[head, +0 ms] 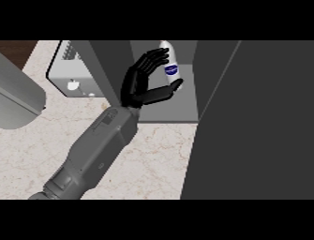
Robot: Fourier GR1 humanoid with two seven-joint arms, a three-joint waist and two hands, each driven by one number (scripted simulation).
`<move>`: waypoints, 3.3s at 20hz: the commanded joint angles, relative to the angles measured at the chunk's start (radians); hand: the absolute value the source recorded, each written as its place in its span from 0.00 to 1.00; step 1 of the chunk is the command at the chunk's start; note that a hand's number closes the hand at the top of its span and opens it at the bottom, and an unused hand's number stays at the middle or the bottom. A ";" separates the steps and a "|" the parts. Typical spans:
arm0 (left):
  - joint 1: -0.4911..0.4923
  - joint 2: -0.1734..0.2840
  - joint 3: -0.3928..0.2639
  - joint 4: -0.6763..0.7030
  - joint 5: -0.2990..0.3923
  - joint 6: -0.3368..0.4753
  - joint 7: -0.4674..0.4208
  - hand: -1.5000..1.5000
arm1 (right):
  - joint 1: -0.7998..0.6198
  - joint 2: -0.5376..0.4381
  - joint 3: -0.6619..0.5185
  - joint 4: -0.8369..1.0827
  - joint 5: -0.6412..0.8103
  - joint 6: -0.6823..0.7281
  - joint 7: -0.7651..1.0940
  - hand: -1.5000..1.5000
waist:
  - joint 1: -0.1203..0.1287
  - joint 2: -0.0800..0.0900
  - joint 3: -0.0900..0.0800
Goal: Pick up the bottled water, place it into the cabinet and close the cabinet
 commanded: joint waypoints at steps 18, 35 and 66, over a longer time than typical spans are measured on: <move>0.780 0.332 -0.116 -0.939 -0.061 0.051 0.151 1.00 | -0.142 -0.011 0.320 -0.077 0.074 0.052 0.289 1.00 | 0.011 0.003 -0.001; 1.021 0.469 0.047 -1.099 0.018 -0.091 0.107 1.00 | -0.669 0.256 0.602 0.256 0.291 -0.157 0.502 1.00 | 0.025 0.003 -0.003; 1.216 0.580 0.260 -1.130 0.098 -0.333 0.083 1.00 | -1.218 0.174 -0.190 1.329 -0.300 0.047 0.092 1.00 | 0.032 0.020 0.000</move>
